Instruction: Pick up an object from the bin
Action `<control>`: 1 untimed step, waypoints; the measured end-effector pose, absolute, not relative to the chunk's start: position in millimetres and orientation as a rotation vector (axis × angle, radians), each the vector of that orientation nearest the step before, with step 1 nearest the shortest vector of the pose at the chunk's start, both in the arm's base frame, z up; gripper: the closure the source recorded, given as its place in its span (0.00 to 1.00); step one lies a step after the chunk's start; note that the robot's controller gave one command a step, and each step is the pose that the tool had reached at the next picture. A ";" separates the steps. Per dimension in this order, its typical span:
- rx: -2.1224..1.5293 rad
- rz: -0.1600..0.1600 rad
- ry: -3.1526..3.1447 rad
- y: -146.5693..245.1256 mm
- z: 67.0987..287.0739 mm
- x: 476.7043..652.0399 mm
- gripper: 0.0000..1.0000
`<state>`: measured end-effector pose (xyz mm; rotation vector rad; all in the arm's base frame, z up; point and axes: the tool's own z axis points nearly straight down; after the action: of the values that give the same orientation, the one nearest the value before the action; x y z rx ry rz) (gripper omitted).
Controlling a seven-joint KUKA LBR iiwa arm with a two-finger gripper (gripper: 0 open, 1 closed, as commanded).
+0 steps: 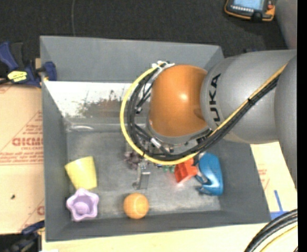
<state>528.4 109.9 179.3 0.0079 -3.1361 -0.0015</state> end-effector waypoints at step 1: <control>-0.001 -0.004 -3.144 109.3 183.8 530.3 0.00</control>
Offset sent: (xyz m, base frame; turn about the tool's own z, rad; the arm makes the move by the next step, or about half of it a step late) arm 0.0705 -0.0601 -0.1093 -0.1626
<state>530.3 109.3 183.8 -0.0008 -3.1445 -0.0035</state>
